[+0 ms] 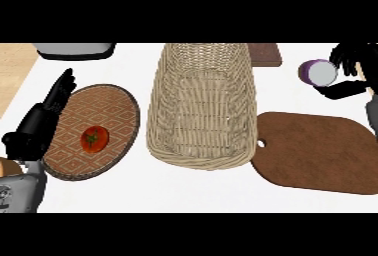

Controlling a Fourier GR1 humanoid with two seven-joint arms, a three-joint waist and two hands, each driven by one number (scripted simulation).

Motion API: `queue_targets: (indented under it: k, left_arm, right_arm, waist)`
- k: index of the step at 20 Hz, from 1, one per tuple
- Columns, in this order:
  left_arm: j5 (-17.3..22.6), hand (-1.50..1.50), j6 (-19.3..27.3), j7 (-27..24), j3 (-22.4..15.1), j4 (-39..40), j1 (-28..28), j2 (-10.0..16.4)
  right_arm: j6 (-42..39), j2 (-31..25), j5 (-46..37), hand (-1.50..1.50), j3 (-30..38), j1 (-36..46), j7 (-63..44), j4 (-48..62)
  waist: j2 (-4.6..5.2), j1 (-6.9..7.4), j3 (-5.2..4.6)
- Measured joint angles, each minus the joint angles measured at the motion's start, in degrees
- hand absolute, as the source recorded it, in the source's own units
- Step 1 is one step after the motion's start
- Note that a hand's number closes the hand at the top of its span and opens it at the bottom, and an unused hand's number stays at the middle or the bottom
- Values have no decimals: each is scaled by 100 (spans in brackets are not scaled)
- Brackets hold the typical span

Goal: Pick the can from the cutting board and place it in the basket

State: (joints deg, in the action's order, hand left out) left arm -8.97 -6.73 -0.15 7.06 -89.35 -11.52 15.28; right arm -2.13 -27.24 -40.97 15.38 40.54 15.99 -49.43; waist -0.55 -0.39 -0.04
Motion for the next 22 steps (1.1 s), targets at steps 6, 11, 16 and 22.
queue_targets:
  k: [6,11,16,22]
  left_arm:
    - [-11,0,-16,-18,15,65,0,2]
    - [6,0,-60,-45,11,-74,131,-4]
    - [-27,0,-56,7,2,-11,7,-23]
    - [-80,0,-17,-15,-44,-6,-23,-107]
  right_arm:
    - [-951,99,843,150,181,574,-487,-1172]
    - [-1666,359,1350,150,72,1100,-1528,-2053]
    - [-2235,681,1658,150,-230,1635,-2821,-2719]
    - [-2259,1224,1714,150,-587,2371,-4022,-2760]
  waist:
    - [-10,-53,-4]
    - [-3,-5,-4]
    - [10,4,-4]
    - [33,58,-2]
